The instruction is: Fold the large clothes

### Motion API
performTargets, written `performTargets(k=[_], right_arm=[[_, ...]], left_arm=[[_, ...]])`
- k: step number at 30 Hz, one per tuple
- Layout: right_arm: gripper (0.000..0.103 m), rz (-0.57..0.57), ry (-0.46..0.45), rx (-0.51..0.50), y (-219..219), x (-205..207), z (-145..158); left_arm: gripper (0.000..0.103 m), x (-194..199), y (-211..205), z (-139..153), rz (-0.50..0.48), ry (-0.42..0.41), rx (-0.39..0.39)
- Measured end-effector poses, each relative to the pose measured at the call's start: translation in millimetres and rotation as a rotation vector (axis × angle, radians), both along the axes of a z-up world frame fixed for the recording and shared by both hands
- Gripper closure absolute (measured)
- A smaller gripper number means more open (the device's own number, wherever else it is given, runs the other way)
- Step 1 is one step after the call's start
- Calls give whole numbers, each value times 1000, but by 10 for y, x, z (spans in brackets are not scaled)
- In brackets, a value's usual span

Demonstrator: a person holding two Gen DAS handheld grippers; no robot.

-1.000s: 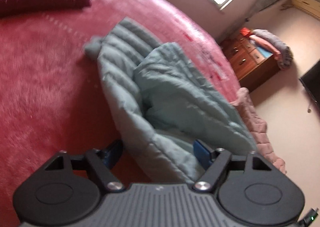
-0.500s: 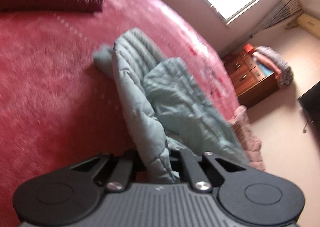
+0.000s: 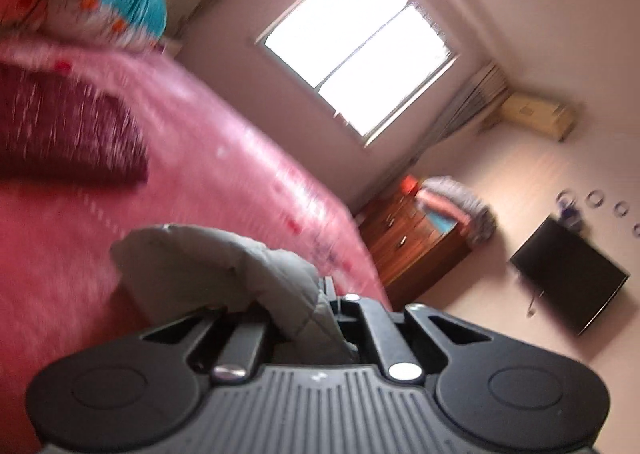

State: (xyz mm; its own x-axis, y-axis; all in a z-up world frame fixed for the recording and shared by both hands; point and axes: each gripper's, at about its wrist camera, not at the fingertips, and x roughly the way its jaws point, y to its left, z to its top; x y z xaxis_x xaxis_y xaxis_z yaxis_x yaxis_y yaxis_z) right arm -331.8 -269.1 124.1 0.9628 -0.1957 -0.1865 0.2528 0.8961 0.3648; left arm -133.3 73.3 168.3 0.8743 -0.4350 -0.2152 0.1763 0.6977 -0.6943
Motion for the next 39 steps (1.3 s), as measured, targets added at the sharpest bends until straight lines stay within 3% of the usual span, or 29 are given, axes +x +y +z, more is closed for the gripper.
performTargets(k=[8, 12, 18, 20, 24, 31, 37, 39], right_arm=[[95, 0, -262, -219, 377, -498, 1052], [95, -2, -375, -277, 511, -738, 1490], [94, 29, -453, -296, 591, -881, 1970], [94, 79, -421, -278, 533, -747, 2034], [94, 199, -240, -285, 551, -238, 1990], [94, 247, 33, -258, 635, 1110, 1310], [94, 232, 173, -262, 838, 2039, 795], [94, 226, 210, -268, 834, 2300, 625]], left_arm=[[102, -583, 356, 819, 66, -280, -2], [102, -892, 538, 1155, 81, -391, -11], [102, -981, 693, 1385, 102, -445, -6], [102, -916, 719, 1354, 131, -428, 23], [102, -453, 736, 1104, 169, -292, 76], [102, 741, 662, 335, 178, -29, 188], [102, 1628, 601, -255, 179, 113, 265], [101, 1751, 547, -458, 183, 138, 285]])
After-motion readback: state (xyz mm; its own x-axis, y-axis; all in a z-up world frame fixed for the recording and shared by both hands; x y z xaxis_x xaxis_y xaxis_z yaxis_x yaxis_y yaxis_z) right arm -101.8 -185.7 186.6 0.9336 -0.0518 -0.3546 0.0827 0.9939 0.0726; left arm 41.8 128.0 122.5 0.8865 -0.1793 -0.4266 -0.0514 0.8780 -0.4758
